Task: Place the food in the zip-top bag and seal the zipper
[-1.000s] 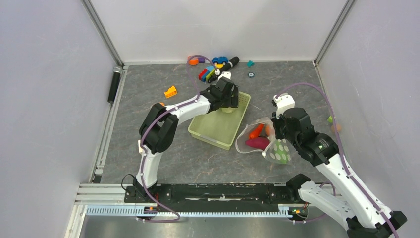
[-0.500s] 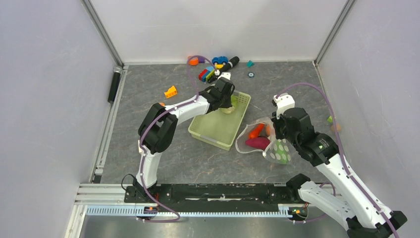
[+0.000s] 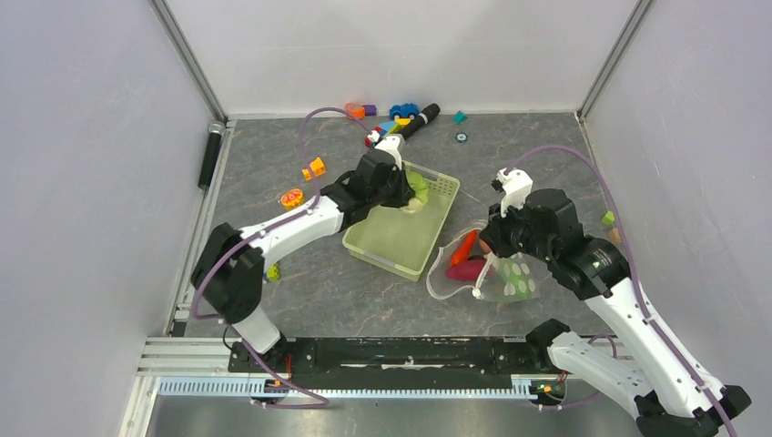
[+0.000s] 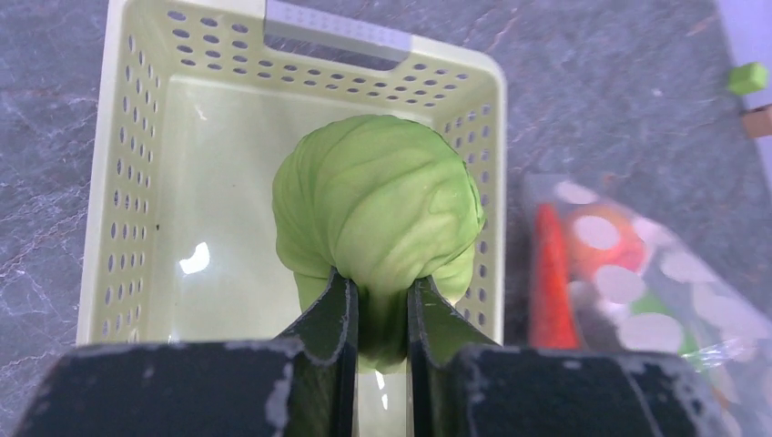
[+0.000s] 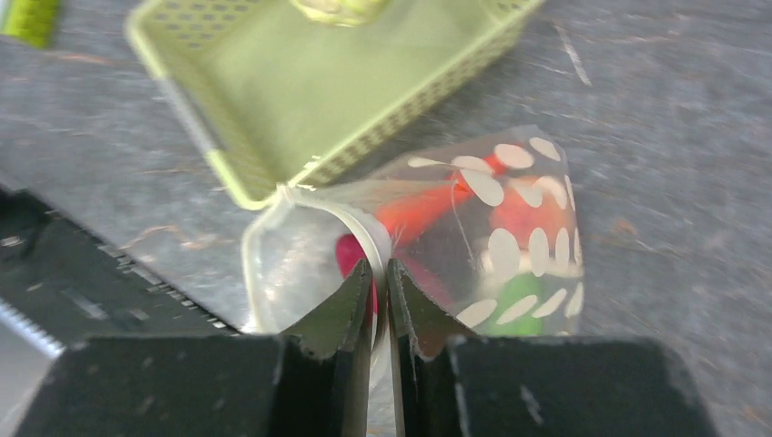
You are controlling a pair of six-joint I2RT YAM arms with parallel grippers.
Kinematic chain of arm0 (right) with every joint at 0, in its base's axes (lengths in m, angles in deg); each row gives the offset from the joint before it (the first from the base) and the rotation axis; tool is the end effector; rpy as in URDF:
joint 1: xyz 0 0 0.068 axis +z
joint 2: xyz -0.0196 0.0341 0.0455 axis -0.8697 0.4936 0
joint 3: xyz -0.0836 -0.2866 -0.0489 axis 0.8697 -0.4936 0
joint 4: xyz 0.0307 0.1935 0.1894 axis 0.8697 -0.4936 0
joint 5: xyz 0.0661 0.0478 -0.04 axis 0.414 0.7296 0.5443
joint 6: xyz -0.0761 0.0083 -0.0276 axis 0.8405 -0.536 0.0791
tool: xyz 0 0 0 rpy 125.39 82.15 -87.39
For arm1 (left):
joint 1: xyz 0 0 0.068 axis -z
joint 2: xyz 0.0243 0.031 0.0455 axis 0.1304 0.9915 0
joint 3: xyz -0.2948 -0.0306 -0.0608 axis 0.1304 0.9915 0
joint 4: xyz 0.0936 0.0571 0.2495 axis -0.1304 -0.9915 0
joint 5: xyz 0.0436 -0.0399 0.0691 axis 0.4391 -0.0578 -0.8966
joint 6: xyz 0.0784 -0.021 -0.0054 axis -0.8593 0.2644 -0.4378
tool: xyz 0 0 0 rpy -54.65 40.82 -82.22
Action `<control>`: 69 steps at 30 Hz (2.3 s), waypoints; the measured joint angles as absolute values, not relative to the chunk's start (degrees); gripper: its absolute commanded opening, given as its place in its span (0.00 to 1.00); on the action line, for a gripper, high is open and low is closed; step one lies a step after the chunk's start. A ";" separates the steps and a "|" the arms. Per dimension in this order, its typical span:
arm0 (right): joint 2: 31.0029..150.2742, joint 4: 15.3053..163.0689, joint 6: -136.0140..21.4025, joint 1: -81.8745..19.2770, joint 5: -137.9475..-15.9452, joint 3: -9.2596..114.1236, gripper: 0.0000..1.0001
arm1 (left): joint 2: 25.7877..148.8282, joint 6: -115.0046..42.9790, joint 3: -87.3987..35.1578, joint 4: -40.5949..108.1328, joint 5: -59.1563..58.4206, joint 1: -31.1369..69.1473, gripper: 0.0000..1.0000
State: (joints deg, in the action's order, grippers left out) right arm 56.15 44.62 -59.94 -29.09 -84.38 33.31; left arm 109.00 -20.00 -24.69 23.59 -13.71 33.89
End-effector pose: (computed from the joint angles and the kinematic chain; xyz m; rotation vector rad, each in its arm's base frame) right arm 0.1520 0.0929 0.3475 -0.4226 2.1743 0.4035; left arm 0.3284 -0.2810 0.2641 0.2159 2.2198 -0.5836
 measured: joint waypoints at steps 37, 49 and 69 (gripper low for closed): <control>62.33 35.63 -65.12 -29.33 -102.98 35.19 0.14 | 85.33 -31.17 -11.62 38.85 23.18 49.96 0.02; 61.09 35.74 -64.10 -29.33 -99.26 35.19 0.14 | 92.19 -31.89 -12.47 36.31 12.45 52.14 0.02; 60.36 37.01 -63.29 -29.55 -84.75 37.05 0.10 | 104.39 -39.21 -23.29 24.51 -5.71 60.45 0.06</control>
State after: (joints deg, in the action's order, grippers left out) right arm 60.36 37.01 -63.29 -29.55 -84.75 37.05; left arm 104.39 -39.21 -23.29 24.51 -5.71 60.45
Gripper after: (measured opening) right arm 0.129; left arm 0.170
